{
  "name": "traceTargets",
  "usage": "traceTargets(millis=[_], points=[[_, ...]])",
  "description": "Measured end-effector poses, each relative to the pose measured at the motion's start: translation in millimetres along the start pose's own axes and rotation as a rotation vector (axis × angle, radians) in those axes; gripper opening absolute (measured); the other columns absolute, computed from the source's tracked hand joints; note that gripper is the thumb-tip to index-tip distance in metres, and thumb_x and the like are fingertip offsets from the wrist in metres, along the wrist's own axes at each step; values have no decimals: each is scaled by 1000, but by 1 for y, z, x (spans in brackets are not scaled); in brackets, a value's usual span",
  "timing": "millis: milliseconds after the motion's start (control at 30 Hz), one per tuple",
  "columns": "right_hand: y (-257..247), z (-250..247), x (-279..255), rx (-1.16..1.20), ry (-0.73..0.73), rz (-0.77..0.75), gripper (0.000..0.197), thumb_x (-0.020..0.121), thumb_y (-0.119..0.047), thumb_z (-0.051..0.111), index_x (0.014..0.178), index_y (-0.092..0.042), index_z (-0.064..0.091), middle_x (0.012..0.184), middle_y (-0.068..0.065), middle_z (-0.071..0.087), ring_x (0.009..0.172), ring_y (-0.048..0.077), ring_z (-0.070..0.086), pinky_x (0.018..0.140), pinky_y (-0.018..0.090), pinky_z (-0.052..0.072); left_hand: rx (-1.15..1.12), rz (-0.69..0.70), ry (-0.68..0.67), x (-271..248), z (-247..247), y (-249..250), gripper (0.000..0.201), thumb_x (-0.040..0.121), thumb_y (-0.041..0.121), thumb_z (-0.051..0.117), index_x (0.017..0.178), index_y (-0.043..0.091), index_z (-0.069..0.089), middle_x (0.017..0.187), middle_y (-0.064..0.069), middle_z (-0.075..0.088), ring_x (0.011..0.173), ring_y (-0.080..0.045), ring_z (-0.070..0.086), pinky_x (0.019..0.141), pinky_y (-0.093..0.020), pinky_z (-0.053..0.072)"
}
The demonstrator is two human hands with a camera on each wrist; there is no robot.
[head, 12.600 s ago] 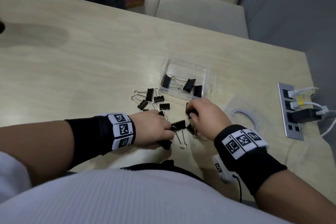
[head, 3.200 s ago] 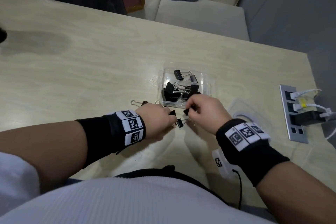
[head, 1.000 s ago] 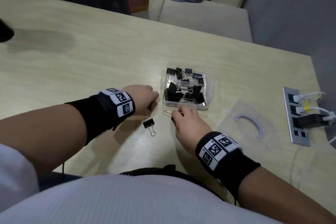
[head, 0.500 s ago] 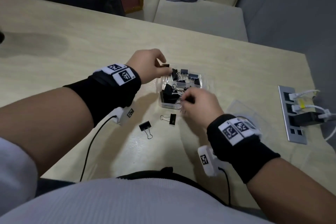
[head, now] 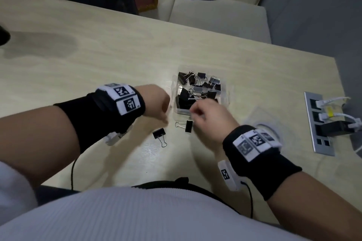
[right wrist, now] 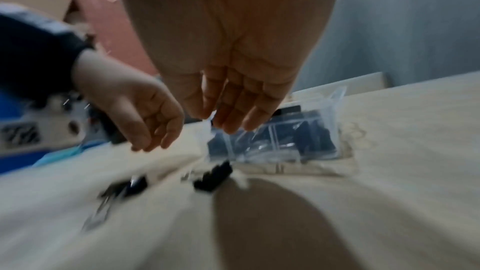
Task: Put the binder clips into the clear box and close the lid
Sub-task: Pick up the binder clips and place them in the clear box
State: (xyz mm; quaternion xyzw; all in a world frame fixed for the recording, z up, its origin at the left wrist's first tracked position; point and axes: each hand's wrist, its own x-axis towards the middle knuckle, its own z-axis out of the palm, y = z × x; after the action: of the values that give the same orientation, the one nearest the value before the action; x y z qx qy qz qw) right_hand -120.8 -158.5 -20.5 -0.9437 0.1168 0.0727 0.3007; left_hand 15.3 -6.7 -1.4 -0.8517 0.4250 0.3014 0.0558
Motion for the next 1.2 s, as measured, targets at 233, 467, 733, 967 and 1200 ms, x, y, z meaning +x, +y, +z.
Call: traceTargets(millis=[233, 467, 733, 967, 1200], points=[[9, 37, -19, -377, -232, -160, 36, 90, -16, 50, 127, -17, 49, 140, 6, 42, 128, 29, 35, 102, 41, 40, 307, 177, -131, -13, 39, 14, 42, 81, 45, 61, 117, 27, 47, 107, -1, 54, 85, -25, 59, 60, -33, 43], [21, 39, -16, -366, -182, -96, 22, 90, -25, 54, 109, -13, 52, 117, 8, 49, 114, 28, 43, 90, 42, 46, 277, 221, -112, -7, 44, 17, 21, 82, 32, 61, 102, 25, 58, 104, -2, 56, 88, -26, 61, 65, -32, 47], [18, -3, -15, 103, 144, -22, 11, 80, -31, 65, 87, -27, 58, 91, -6, 56, 84, 13, 55, 75, 28, 45, 15, 234, 58, -5, 7, 22, 31, 75, 41, 68, 99, 24, 58, 93, 4, 64, 82, -19, 61, 70, -32, 51], [15, -41, 24, 332, 451, 277, 30, 87, -41, 61, 109, -20, 62, 108, -2, 67, 93, 11, 62, 88, 32, 51, -255, -43, 463, 32, -46, 14, 47, 83, 42, 68, 121, 17, 56, 105, -4, 70, 91, -23, 62, 80, -35, 50], [21, -38, 25, -50, 169, 172, 32, 94, -23, 49, 124, -16, 58, 128, 6, 58, 116, 24, 55, 97, 32, 40, -104, 18, 378, 38, -29, 22, 53, 89, 39, 58, 137, 22, 46, 135, -6, 51, 116, -27, 56, 95, -42, 49]])
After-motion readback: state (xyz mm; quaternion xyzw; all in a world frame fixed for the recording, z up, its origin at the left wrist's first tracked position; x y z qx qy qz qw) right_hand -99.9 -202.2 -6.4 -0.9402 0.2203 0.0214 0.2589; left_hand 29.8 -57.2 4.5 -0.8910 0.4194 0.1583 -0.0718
